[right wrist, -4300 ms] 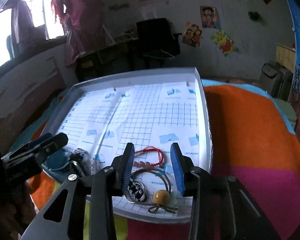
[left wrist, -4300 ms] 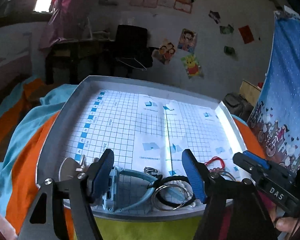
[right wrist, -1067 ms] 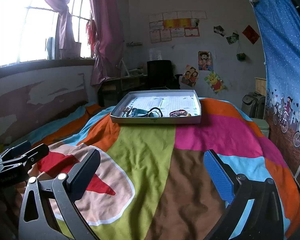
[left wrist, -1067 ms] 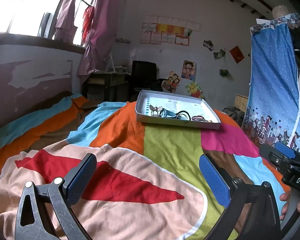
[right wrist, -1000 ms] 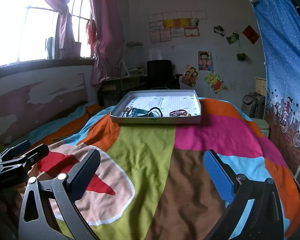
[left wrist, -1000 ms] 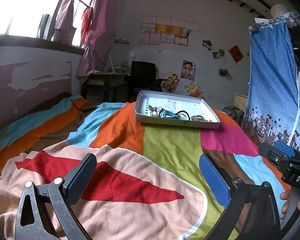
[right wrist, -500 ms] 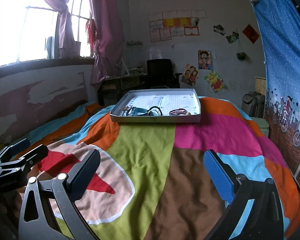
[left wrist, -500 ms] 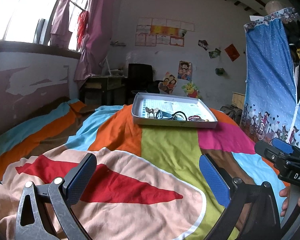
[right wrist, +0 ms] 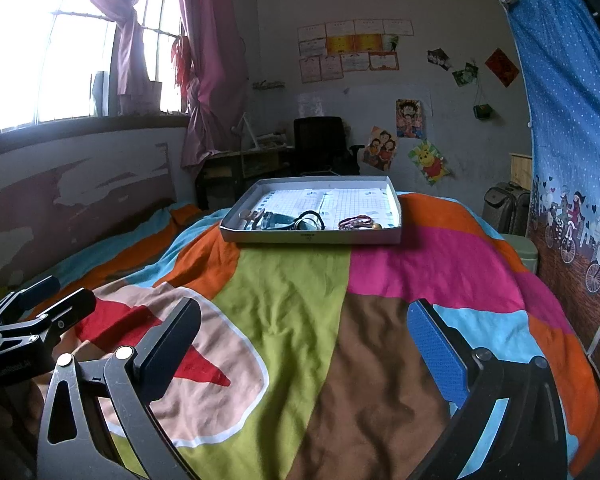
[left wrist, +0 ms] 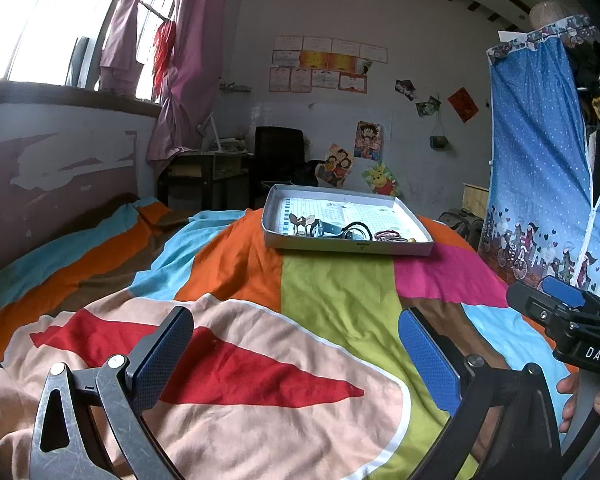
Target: Organize jewelry
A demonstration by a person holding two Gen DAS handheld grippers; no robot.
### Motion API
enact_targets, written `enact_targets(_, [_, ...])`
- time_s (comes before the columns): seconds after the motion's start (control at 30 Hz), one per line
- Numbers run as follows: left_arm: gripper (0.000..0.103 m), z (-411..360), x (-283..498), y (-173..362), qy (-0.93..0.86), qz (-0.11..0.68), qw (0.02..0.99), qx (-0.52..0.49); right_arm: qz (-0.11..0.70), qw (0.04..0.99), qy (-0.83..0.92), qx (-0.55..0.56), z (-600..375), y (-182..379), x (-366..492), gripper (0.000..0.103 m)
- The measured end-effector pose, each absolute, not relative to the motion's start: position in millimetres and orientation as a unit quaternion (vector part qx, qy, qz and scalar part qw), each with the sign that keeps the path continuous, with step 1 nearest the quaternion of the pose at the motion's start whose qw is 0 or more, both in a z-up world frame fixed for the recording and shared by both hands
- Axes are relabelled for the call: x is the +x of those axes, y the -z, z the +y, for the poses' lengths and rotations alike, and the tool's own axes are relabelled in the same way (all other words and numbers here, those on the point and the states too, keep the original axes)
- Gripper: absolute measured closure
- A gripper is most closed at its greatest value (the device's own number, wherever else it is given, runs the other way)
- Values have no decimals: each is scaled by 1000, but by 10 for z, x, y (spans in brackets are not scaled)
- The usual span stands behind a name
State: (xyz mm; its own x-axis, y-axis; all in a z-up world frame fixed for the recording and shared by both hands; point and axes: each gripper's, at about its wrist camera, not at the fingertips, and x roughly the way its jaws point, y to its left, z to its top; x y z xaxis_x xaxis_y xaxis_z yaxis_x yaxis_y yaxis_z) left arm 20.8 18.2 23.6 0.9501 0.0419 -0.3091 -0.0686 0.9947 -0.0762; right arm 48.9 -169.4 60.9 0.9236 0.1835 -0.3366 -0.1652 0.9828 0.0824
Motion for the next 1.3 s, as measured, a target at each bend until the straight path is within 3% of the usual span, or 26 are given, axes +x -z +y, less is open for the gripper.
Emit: enact_targets(1.3, [0, 185, 201, -237, -29, 155, 987, -44, 180, 979, -90, 28, -1704, -561, 451, 1])
